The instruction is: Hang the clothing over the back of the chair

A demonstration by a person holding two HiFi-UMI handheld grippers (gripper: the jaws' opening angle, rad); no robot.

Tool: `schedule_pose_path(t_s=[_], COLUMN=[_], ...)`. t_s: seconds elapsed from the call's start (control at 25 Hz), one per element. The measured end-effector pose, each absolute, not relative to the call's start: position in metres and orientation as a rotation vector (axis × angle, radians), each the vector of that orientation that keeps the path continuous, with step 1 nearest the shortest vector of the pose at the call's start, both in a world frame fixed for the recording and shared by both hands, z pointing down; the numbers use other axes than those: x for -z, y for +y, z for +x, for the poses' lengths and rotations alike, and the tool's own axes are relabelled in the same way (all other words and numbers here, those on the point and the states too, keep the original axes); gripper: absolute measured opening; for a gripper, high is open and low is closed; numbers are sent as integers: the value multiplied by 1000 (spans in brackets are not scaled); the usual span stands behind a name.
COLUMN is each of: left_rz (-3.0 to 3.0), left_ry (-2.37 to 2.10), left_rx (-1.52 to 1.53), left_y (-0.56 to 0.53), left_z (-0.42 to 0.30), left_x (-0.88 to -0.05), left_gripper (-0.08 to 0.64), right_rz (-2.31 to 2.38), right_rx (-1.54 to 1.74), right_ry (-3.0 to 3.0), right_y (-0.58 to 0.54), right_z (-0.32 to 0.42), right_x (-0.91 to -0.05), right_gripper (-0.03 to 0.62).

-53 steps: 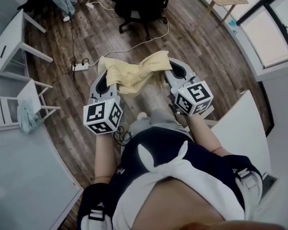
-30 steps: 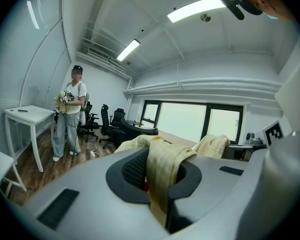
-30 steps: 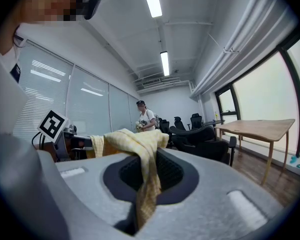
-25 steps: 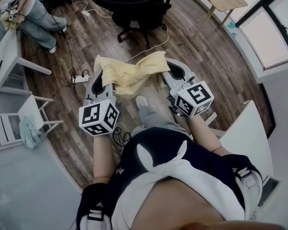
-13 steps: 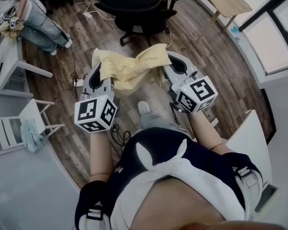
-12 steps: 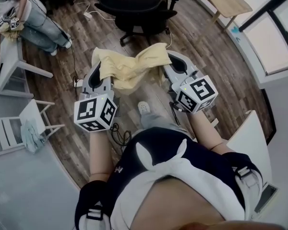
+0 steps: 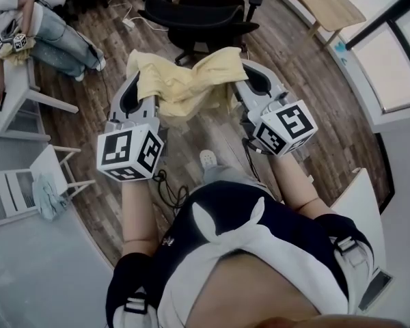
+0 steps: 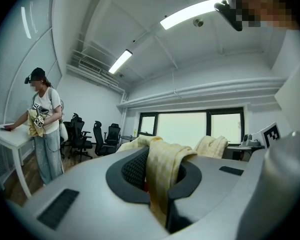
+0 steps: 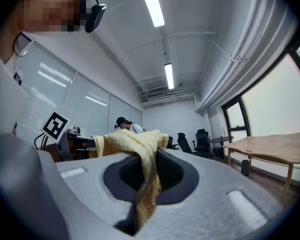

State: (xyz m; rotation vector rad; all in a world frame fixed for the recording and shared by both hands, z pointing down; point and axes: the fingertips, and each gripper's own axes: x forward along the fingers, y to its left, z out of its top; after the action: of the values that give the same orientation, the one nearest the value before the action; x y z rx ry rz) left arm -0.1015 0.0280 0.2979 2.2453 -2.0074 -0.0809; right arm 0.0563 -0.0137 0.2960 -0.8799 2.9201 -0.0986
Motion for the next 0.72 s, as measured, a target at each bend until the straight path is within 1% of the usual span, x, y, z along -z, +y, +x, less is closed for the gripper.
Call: schedule_pose_path(t_s=[0.48,0.72], left_rz=[2309,2318], left_ry=[-2016,-1960], left_rx=[111,141], left_y=[-28,-78], left_z=[-122,-132], left_x=[-266,-253], left_gripper=[21,21], right_rz=[-824,-801], right_rx=[5,-21], right_ry=[2889,2887], right_y=[-68,-116], right_z=[26,14], right_x=[-263,-246], right_gripper=[21,21])
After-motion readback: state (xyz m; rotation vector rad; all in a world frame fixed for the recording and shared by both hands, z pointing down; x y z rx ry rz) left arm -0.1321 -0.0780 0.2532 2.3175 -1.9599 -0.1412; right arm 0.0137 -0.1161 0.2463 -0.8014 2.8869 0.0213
